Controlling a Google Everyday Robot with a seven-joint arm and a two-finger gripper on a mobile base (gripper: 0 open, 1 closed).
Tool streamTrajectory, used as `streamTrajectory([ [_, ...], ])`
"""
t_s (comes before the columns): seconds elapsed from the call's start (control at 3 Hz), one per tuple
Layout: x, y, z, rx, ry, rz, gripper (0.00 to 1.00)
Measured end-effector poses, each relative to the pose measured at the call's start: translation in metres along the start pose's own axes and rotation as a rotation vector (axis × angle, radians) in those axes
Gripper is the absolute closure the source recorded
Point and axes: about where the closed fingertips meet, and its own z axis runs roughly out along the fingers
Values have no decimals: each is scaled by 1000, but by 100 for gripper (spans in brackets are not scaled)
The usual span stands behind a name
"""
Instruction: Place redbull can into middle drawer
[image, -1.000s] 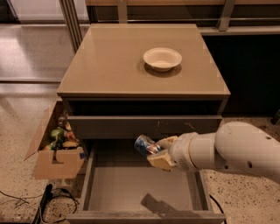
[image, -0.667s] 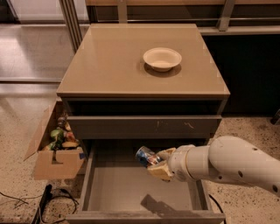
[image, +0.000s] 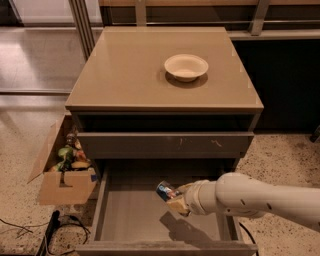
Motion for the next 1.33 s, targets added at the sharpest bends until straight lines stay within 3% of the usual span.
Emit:
streamTrajectory([
  [0.33, 0, 0, -1, 0, -1, 0, 100],
  [0.67, 0, -5, 18, -16, 7, -8, 100],
  [1.33, 14, -40, 88, -28, -28, -25, 100],
])
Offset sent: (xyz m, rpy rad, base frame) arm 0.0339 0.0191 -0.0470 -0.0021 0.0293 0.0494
